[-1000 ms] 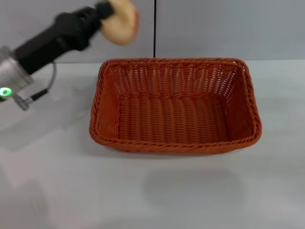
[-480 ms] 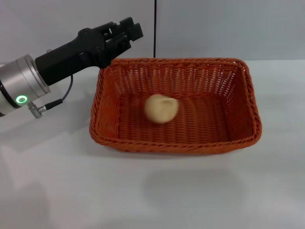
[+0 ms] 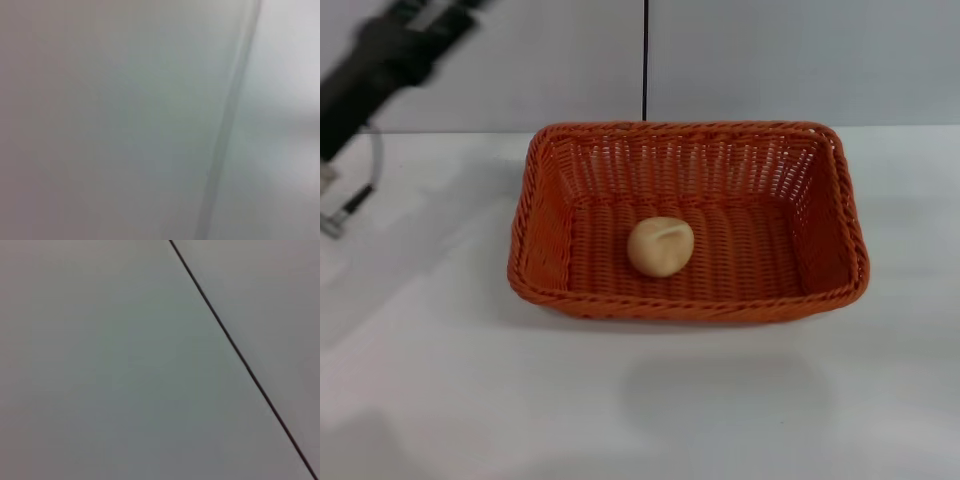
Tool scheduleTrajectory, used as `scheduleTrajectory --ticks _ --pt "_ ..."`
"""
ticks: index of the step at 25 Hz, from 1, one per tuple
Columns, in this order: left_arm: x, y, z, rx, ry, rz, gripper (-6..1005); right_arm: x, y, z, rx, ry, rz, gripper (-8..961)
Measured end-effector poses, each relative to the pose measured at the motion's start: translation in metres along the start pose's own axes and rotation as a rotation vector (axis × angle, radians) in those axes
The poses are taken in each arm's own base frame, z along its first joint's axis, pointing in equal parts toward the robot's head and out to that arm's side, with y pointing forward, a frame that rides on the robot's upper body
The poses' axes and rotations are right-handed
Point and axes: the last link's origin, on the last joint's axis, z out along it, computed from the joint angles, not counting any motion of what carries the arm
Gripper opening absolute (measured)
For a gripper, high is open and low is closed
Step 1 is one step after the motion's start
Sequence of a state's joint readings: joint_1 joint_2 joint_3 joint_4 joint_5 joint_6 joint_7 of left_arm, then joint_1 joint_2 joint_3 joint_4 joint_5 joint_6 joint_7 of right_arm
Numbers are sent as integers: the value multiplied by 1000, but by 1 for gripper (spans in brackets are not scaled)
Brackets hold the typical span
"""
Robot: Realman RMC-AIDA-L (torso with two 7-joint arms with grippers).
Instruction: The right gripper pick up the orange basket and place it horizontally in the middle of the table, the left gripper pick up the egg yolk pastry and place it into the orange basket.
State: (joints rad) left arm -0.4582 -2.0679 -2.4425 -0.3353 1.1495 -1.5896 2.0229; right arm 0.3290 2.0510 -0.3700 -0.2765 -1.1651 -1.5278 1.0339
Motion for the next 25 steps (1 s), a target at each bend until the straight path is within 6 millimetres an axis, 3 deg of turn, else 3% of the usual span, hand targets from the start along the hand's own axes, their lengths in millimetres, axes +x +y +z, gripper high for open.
scheduleTrajectory --ticks 2,3,6,7,9,12,17,25 --pt "7 -10 -23 129 117 42 570 -2 -2 -3 13 -8 -8 390" --pt "7 -10 -23 129 117 42 610 -2 -2 -3 13 -8 -8 390" --pt "15 -18 -49 258 221 94 730 -6 -7 -7 41 -29 -38 390" --pt "19 -21 -67 334 271 127 770 -9 -11 -11 74 -51 -72 390" --pt "20 -22 -73 357 280 139 797 -10 -13 -14 92 -61 -88 389" --pt "20 -23 -101 472 312 227 810 -11 -21 -24 180 -95 -135 389" --pt "16 -19 -121 572 332 310 810 -11 -28 -36 284 -140 -175 389" --pt "10 -19 -124 600 313 322 810 -12 -33 -45 388 -205 -227 389"
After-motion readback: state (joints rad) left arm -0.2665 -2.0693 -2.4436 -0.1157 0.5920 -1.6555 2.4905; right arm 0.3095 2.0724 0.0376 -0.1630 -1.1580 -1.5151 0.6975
